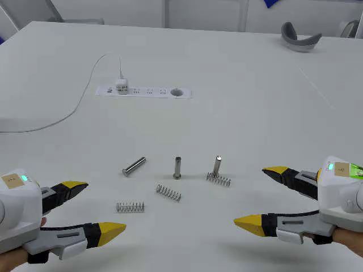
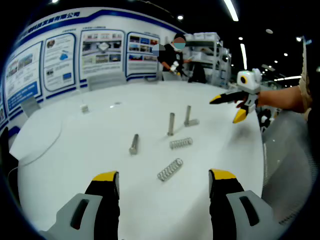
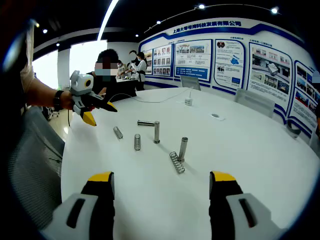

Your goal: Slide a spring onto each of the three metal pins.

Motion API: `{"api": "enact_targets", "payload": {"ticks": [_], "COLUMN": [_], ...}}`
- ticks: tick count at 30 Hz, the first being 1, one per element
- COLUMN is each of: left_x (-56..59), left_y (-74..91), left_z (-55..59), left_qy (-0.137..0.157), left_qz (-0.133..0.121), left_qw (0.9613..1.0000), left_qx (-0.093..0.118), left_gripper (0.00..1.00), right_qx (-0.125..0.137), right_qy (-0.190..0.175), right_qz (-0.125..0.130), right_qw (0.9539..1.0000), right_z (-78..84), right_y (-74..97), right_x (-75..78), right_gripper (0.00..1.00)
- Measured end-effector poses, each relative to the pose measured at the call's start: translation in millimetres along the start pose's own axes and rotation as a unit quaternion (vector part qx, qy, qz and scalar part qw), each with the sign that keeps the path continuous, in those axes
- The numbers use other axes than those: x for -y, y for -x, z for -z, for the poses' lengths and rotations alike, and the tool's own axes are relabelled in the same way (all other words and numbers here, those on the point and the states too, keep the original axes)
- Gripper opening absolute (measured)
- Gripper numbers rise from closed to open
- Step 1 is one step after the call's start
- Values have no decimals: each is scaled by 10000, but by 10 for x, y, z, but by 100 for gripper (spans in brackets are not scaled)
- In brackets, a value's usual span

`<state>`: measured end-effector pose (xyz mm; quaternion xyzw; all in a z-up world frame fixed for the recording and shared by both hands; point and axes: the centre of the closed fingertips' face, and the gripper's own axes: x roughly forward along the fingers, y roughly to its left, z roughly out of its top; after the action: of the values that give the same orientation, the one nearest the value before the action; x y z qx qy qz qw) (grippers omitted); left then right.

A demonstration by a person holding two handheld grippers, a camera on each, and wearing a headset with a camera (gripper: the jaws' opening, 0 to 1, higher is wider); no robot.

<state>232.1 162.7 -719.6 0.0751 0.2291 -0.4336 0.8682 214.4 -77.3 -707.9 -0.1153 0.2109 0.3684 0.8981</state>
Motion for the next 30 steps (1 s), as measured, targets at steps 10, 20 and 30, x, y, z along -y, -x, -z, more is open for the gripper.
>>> {"api": "enact_targets", "payload": {"ticks": [10, 20, 30], "left_x": [-6, -29, -117], "left_y": [0, -6, -45], "left_z": [8, -2, -96], "left_qy": [3, -14, -97], "left_qz": [-12, -25, -44], "left_qw": [10000, 10000, 9999], "left_qx": [-22, -37, -25], "left_gripper": [74, 73, 72], "right_qx": [-5, 1, 16], "right_qy": [-14, -29, -39], "right_qz": [2, 16, 42], "right_qw": [10000, 10000, 10000], "right_z": [7, 14, 16], "right_y": [3, 6, 15], "right_x": [2, 15, 36], "right_gripper": [79, 79, 79]}}
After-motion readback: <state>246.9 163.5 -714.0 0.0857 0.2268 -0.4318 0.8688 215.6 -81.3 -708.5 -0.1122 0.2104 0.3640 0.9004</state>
